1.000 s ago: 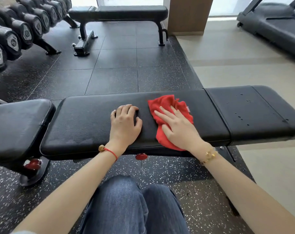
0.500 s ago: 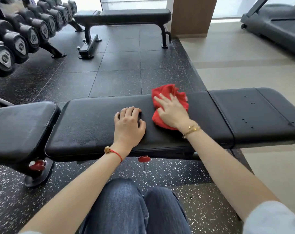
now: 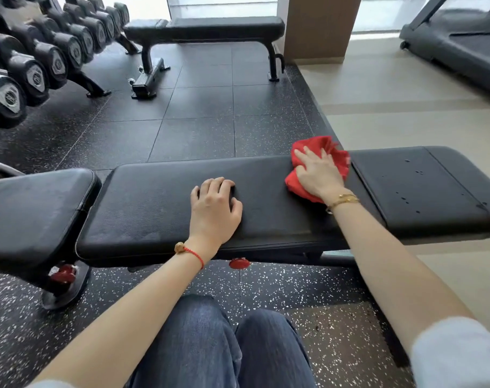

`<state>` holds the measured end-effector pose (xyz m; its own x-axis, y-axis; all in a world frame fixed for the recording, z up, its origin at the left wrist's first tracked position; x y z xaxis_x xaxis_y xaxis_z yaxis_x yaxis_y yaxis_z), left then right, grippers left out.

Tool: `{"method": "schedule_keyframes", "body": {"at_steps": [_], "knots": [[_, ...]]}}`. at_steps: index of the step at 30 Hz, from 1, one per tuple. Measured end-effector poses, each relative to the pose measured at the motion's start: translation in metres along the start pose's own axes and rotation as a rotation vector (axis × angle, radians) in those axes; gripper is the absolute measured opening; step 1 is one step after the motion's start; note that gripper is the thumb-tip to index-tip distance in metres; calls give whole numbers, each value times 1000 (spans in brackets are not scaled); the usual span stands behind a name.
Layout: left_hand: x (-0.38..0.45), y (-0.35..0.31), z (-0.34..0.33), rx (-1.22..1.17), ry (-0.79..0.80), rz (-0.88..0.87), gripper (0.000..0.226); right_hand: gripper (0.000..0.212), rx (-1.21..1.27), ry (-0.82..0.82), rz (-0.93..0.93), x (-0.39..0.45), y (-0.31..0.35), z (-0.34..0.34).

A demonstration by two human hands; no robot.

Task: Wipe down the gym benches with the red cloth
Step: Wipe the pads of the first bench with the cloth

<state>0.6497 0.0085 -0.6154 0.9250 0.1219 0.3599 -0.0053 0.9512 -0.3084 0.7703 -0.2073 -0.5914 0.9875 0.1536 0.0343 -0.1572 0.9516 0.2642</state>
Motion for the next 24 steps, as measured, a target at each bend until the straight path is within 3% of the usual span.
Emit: {"method": "schedule_keyframes", "body": {"at_steps": [4,8,13,17,24], "knots": [[0,-1,3,-3,-13,5,31,54,44,19,246,-35,50,-16],[-1,0,4,-28,-22,2,30,54,106,-3,376,-93,39,-17],[-3,0,4,-34,-7,-15,33,53,103,-15,196,-78,-30,1],[-2,0,4,-29,11,-8,33,52,85,30,70,-33,-43,13],[-2,1,3,-24,9,-17,34,54,64,-56,133,-107,-49,6]]}}
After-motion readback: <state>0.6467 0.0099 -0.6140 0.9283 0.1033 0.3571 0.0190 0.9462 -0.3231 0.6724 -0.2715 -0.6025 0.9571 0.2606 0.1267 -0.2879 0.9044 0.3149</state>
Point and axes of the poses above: each hand's wrist, its own x-axis towards the middle knuckle, its own z-axis out of the back of the hand, y = z × x, the point moved 3 cm from there along x, towards the middle knuckle, and after that the axes turned 1 degree about -x, right-handed, at the moved point
